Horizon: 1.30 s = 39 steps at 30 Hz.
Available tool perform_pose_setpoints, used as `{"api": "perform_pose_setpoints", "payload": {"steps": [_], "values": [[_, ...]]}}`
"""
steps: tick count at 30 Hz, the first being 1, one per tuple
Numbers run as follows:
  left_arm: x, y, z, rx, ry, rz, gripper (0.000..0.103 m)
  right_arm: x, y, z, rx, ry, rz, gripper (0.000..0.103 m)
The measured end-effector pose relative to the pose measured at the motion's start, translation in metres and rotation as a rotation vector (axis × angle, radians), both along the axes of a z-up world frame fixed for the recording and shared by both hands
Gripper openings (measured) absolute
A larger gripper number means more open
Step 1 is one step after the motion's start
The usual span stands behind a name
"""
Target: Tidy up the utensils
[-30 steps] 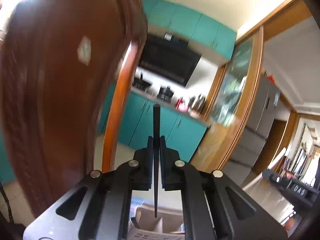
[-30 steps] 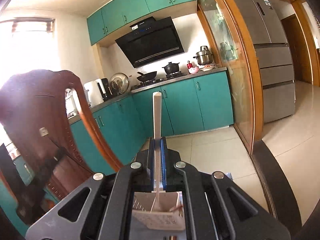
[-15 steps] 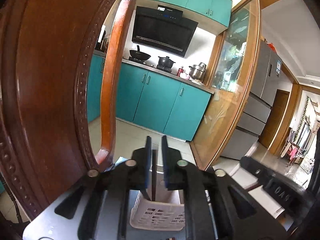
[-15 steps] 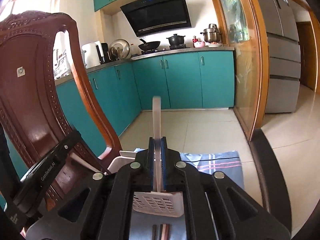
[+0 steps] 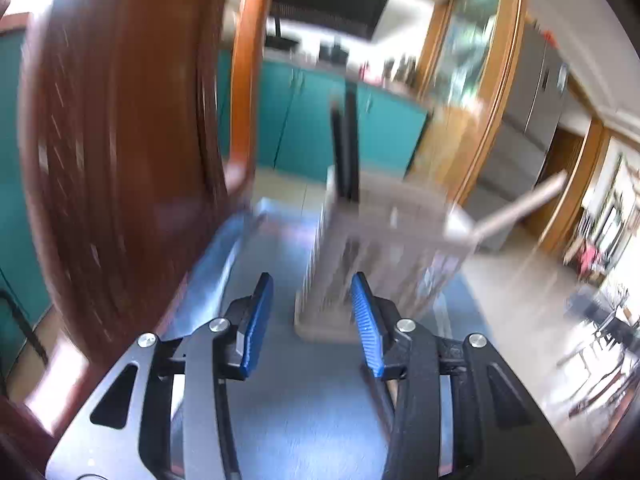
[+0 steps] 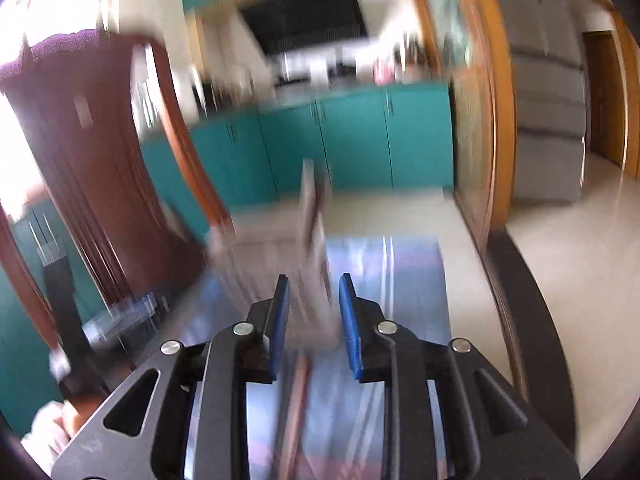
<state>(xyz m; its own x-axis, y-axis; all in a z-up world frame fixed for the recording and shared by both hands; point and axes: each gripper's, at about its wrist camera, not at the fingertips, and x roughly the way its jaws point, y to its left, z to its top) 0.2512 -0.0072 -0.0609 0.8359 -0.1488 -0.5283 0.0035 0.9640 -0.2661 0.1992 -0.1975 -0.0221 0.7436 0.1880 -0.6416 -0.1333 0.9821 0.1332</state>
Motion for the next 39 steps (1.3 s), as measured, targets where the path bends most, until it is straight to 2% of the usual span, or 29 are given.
{"api": "perform_pose_setpoints", "payload": {"steps": [2, 5, 7, 11, 18, 23, 25, 27, 29, 30, 35, 39], "values": [[0.005, -0.003, -0.013, -0.009, 0.061, -0.032, 0.041, 0.017, 0.011, -0.037, -0.009, 0.158, 0.023, 0.026], [0.006, -0.008, -0.024, 0.021, 0.095, -0.044, 0.042, 0.031, 0.024, -0.073, 0.014, 0.292, 0.057, 0.026], [0.004, -0.008, -0.028, 0.034, 0.102, -0.048, 0.046, 0.039, 0.033, -0.088, -0.004, 0.338, 0.059, 0.026], [0.001, -0.008, -0.029, 0.04, 0.109, -0.054, 0.046, 0.047, 0.041, -0.109, -0.024, 0.408, 0.054, 0.026], [0.003, -0.02, -0.033, 0.071, 0.112, -0.069, 0.049, 0.047, 0.039, -0.115, -0.041, 0.417, 0.035, 0.026], [0.002, -0.023, -0.032, 0.092, 0.109, -0.072, 0.051, 0.052, 0.051, -0.117, -0.127, 0.399, 0.036, 0.025], [0.002, -0.023, -0.033, 0.094, 0.112, -0.071, 0.051, 0.053, 0.055, -0.117, -0.132, 0.392, 0.028, 0.024], [0.002, -0.022, -0.034, 0.095, 0.117, -0.069, 0.051, 0.055, 0.048, -0.117, -0.085, 0.406, 0.005, 0.008], [0.003, -0.022, -0.035, 0.098, 0.125, -0.069, 0.051, 0.056, 0.037, -0.117, -0.02, 0.423, -0.013, 0.007], [0.004, -0.023, -0.036, 0.099, 0.127, -0.071, 0.051, 0.056, 0.037, -0.117, -0.02, 0.423, -0.013, 0.007], [0.005, -0.029, -0.04, 0.104, 0.147, -0.097, 0.051, 0.047, 0.005, -0.115, 0.086, 0.422, -0.116, 0.006], [0.011, -0.034, -0.048, 0.056, 0.199, -0.141, 0.055, 0.044, -0.014, -0.117, 0.149, 0.448, -0.132, 0.007]]}}
